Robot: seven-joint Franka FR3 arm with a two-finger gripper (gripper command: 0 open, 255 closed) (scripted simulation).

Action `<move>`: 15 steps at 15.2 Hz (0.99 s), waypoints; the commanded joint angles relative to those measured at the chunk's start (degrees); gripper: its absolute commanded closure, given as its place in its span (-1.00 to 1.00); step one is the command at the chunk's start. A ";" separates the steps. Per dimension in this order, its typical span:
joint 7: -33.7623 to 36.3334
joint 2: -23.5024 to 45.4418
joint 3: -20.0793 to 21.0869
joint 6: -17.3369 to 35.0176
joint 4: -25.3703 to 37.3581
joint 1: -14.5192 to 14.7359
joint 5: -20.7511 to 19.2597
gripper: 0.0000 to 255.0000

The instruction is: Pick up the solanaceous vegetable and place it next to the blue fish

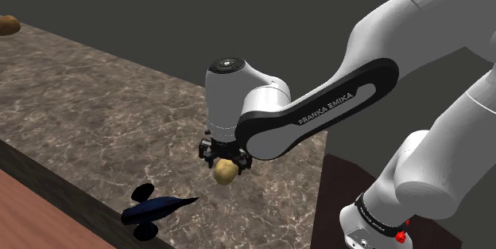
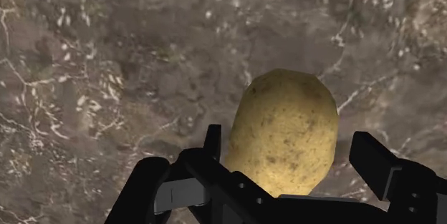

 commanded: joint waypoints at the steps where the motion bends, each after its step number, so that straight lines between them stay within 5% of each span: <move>1: 0.00 0.00 0.00 0.00 0.00 0.00 0.00 -1.00; 4: 0.00 0.00 0.00 0.00 0.00 0.00 0.00 -1.00; 8: -2.28 -4.72 -0.52 -7.60 3.56 0.25 3.02 -1.00; 15: -2.28 -4.72 -0.54 -7.60 3.56 0.27 3.01 -1.00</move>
